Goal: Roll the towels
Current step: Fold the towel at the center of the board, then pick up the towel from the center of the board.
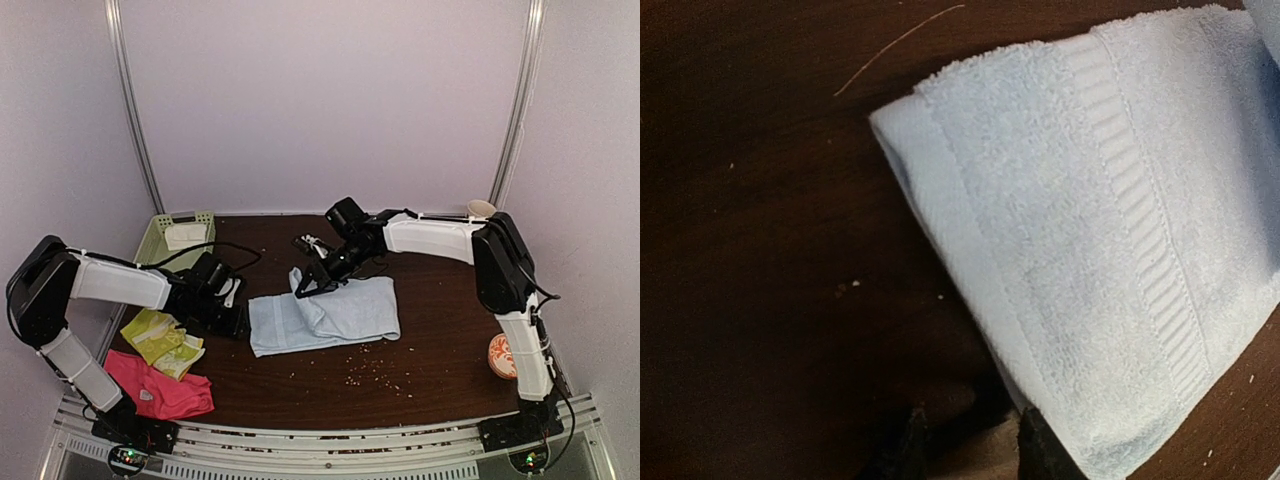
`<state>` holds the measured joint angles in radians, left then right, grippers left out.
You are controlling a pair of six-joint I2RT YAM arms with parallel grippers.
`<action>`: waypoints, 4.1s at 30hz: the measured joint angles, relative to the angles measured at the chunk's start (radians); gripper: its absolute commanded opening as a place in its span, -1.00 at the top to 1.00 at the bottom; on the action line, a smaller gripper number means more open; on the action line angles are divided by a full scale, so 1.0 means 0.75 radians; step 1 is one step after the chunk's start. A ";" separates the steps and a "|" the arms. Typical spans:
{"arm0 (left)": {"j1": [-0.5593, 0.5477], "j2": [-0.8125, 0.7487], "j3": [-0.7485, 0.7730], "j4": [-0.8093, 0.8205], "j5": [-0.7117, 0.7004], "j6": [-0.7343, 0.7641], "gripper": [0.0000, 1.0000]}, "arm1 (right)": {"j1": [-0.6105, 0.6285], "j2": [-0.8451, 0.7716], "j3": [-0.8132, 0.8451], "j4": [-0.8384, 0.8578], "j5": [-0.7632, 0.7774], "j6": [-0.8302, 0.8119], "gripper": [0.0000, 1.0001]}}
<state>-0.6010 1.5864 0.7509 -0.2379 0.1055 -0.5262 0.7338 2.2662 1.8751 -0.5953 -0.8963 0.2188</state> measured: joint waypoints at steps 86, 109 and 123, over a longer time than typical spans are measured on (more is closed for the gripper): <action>0.000 -0.347 -0.070 -0.159 -0.077 -0.081 0.41 | 0.174 0.495 0.401 0.379 -0.112 0.269 0.08; 0.000 0.179 0.359 -0.127 0.014 0.107 0.60 | -0.253 -0.098 -0.089 -0.073 0.296 -0.438 0.21; 0.000 0.178 0.373 -0.203 -0.058 0.098 0.07 | -0.338 -0.399 -0.462 -0.178 0.366 -0.601 0.14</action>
<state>-0.6010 1.7199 1.0306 -0.3901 0.0620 -0.4530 0.4801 1.9671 1.5288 -0.7284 -0.6220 -0.2317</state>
